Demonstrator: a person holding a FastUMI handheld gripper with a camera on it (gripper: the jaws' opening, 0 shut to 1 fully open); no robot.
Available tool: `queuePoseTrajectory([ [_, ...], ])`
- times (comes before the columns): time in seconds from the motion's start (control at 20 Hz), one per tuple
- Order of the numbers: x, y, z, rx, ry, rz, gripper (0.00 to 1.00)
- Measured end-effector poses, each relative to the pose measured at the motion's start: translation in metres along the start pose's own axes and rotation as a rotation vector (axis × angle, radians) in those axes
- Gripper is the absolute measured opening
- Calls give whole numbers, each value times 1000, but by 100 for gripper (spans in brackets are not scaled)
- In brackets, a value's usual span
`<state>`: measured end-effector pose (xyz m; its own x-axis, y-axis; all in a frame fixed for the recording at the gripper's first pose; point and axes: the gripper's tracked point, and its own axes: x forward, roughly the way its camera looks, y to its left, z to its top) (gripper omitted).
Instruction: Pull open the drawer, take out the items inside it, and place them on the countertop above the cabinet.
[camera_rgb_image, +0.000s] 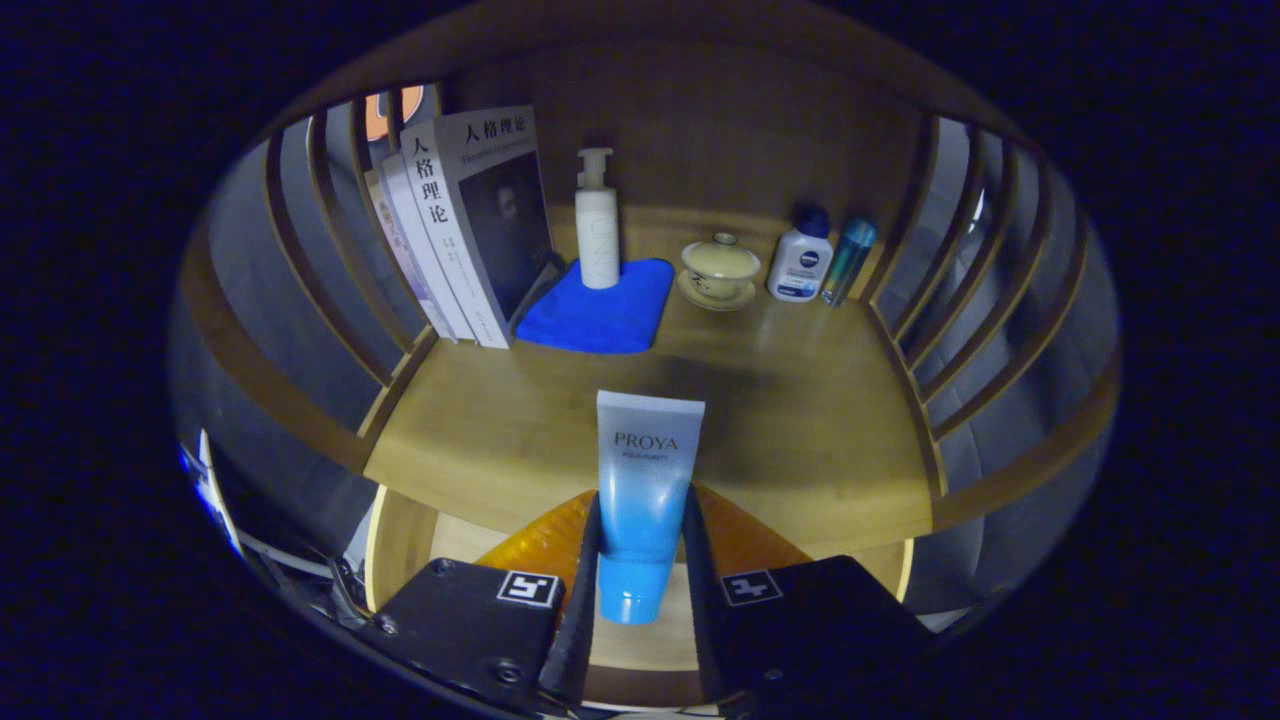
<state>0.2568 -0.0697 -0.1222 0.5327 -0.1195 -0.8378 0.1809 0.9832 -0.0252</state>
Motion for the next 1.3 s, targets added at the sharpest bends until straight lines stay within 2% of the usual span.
queuePoseTrajectory([
  [0.55,45,-5,10,67,-3,-29,46],
  [0.9,60,-7,9,83,10,-40,62],
  [1.2,33,8,7,24,-49,1,75],
  [1.3,21,13,0,4,-59,13,77],
])
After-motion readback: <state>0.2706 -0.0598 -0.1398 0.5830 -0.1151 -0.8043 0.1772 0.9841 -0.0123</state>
